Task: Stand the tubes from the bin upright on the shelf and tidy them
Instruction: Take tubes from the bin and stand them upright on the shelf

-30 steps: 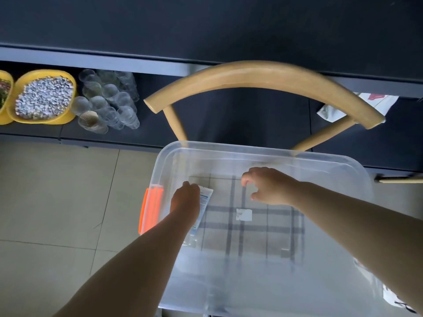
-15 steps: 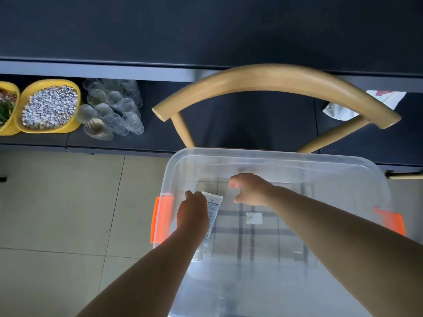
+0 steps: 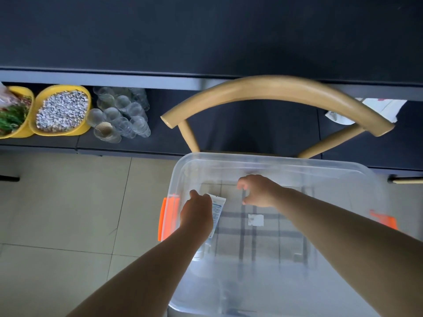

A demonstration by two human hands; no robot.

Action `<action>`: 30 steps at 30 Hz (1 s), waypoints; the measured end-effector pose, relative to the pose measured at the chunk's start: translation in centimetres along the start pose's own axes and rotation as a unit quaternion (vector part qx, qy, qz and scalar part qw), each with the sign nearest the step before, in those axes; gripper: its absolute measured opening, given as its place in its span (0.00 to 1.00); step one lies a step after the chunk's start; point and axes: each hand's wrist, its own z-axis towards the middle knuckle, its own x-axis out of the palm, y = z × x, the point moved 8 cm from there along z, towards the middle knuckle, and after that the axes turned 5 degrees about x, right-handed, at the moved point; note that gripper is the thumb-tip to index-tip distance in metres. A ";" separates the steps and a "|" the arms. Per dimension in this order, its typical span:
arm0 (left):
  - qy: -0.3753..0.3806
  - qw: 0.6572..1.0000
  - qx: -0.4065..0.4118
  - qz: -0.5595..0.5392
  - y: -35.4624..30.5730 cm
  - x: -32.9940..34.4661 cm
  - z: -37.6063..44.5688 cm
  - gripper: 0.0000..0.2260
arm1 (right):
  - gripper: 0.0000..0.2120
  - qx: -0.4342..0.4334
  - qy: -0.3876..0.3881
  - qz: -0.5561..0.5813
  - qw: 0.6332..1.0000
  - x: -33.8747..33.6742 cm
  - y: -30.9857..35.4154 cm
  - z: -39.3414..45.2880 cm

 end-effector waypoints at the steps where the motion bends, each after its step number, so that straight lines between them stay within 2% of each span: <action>1: -0.004 1.000 0.011 0.000 -0.3 -0.4 -0.2 0.18 | 0.21 0.000 -0.003 0.000 1.000 -0.3 -0.1 -0.4; 8: -0.037 0.997 0.068 -0.029 -1.2 -3.8 -1.3 0.16 | 0.20 -0.004 -0.006 -0.022 1.000 -1.5 -0.2 -3.0; 14: -0.054 0.992 0.079 -0.087 -0.4 -7.3 -3.9 0.22 | 0.20 0.006 -0.018 -0.039 0.999 -2.7 -0.4 -5.5; 17: -0.061 0.989 0.082 -0.108 0.2 -10.1 -6.1 0.21 | 0.20 0.007 -0.027 -0.046 0.999 -3.5 0.1 -7.3; 23: -0.121 0.979 0.093 -0.138 2.6 -18.1 -10.7 0.19 | 0.19 0.023 -0.048 -0.035 0.998 -5.2 1.5 -10.7; 30: -0.143 0.962 0.066 -0.221 6.6 -23.4 -12.6 0.19 | 0.26 0.030 -0.055 0.016 0.998 -3.8 4.0 -9.7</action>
